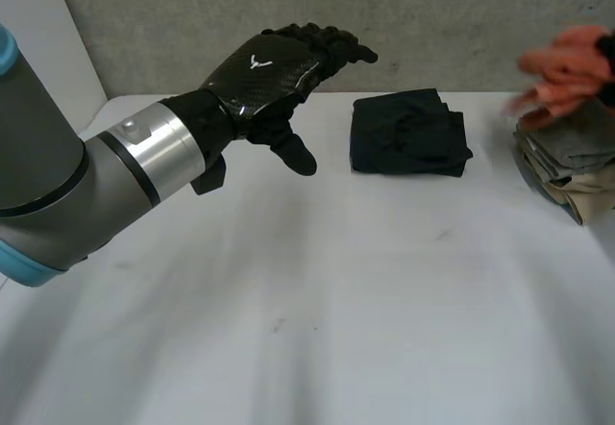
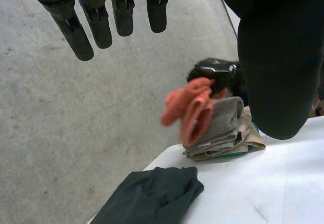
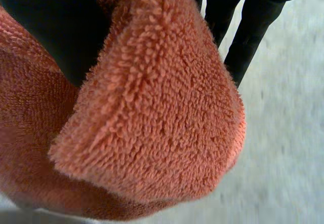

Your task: Fold the laundry.

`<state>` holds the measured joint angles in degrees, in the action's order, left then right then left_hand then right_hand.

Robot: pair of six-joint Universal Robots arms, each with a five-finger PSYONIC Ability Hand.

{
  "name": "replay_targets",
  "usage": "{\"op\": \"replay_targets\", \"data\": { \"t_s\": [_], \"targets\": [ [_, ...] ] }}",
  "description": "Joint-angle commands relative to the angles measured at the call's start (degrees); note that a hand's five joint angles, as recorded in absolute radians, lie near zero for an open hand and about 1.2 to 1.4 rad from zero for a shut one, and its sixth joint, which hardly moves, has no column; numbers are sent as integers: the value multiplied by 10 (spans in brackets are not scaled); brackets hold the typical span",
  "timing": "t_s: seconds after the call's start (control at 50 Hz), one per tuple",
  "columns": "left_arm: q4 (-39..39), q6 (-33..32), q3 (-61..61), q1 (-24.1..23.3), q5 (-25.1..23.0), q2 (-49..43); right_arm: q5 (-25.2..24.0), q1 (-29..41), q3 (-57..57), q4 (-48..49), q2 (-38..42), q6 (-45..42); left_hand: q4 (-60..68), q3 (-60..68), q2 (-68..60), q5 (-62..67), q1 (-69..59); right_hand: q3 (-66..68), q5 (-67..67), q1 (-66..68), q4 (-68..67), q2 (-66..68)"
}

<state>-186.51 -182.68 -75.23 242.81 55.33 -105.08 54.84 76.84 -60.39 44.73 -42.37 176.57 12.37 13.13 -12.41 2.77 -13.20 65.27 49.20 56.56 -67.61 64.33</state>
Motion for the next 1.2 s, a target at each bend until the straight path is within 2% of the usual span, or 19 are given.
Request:
{"op": "replay_targets", "data": {
  "t_s": [0.02, 0.16, 0.28, 0.52, 0.54, 0.56, 0.6, 0.62, 0.66, 0.68, 0.84, 0.92, 0.94, 1.0, 1.08, 1.14, 1.2],
  "targets": [
    [0, -1, -4, -1, 1, -14, -83, -76, 21, 22, 100, -9, -5, -12, 5, -9, 13, 147, 208, 234, -124, 157],
    [0, -1, -4, -2, 1, -22, -92, -92, 7, 47, 100, -12, -6, -14, 7, -10, 15, 147, 208, 234, -124, 157],
    [0, 0, -5, -2, 1, -23, -87, -93, 2, 46, 70, 2, -6, -14, 7, -10, 15, 147, 208, 234, -124, 157],
    [0, -1, -6, -23, -4, -8, -80, -95, 3, 37, 85, 16, -8, -16, 8, -12, 16, 147, 208, 234, -124, 157],
    [0, -1, -6, -25, -4, -7, -79, -95, -1, 36, 83, 16, -10, -17, 10, -14, 18, 108, 169, 195, -84, 117],
    [0, 0, -6, -26, -6, -5, -79, -94, -9, 33, 76, 16, -11, -19, 12, -15, 20, -42, 18, 45, 66, -33],
    [0, -1, -6, -28, -7, -3, -76, -95, -17, 31, 67, 16, -15, -22, 15, -19, 23, -213, -152, -126, 236, -204],
    [0, 0, -6, -28, -7, -2, -71, -95, -27, 25, 54, 16, -17, -24, 17, -21, 25, -369, -308, -282, 392, -359],
    [0, 0, -6, -30, -8, 2, -63, -95, -38, 11, 36, 16, -17, -24, 17, -21, 25, -521, -460, -434, 544, -511],
    [-1, 0, -6, -32, -8, 4, -60, -95, -42, 5, 28, 15, -18, -26, 19, -22, 26, -553, -492, -466, 576, -543],
    [-1, 0, -6, -37, -8, 11, -46, -130, -68, -134, -53, -30, -20, -27, 20, -24, 28, -553, -492, -466, 576, -543],
    [-1, -1, -6, -37, -8, 12, -33, -156, -68, -217, -93, -91, -22, -29, 22, -26, 30, -553, -492, -466, 576, -543],
    [-1, -1, -7, -38, -7, 13, -17, -165, -68, -242, -108, -124, -22, -29, 22, -26, 30, -553, -492, -466, 576, -543],
    [-1, -1, -7, -38, -7, 18, 18, -181, -69, -266, -135, -180, -22, -29, 22, -26, 30, -553, -492, -466, 576, -543],
    [-3, -2, -13, -39, -6, 35, 89, -183, -63, -276, -195, -263, -22, -29, 22, -26, 30, -553, -492, -466, 576, -543],
    [-10, 1, -13, -37, -3, 45, 105, -168, -62, -276, -223, -272, -18, -26, 19, -22, 26, -553, -492, -466, 576, -543],
    [-18, 4, -12, -34, 5, 58, 117, -116, -68, -276, -266, -251, -15, -22, 15, -19, 23, -553, -492, -466, 576, -543]
  ]
}}
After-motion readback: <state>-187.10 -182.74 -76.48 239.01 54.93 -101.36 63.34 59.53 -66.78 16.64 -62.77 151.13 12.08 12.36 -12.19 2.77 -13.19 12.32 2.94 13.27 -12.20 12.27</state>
